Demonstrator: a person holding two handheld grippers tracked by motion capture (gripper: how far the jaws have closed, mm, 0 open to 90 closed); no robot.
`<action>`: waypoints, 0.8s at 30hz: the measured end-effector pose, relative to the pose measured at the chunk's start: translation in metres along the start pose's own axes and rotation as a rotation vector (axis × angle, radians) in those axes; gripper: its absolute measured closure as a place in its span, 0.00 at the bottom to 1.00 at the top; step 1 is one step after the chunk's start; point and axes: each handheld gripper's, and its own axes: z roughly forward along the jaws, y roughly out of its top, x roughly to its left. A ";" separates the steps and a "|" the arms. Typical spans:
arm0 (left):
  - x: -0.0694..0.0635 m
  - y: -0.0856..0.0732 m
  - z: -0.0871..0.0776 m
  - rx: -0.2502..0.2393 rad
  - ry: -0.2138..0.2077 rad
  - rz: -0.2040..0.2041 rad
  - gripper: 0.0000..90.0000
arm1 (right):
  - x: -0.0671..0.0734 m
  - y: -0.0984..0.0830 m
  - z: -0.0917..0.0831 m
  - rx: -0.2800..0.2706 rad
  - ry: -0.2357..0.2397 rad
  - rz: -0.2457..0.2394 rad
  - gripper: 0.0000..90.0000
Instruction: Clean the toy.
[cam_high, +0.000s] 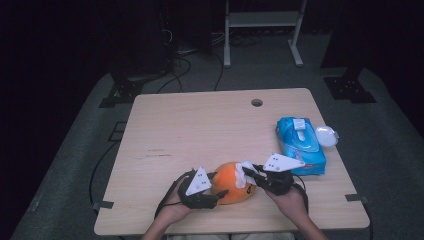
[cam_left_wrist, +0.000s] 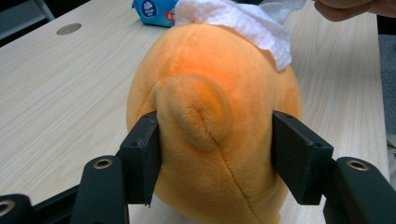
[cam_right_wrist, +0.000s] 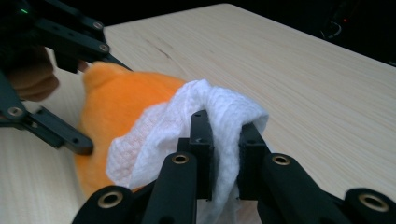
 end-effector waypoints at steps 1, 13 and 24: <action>0.000 0.000 0.000 0.000 -0.005 0.001 0.42 | 0.000 0.000 0.000 0.004 -0.002 0.001 0.89; 0.006 0.006 -0.004 -0.037 -0.022 -0.068 0.43 | 0.008 0.006 0.001 0.005 0.007 -0.058 0.88; 0.002 0.007 -0.004 -0.035 -0.011 -0.043 0.43 | 0.011 0.011 -0.007 -0.013 0.065 -0.017 0.74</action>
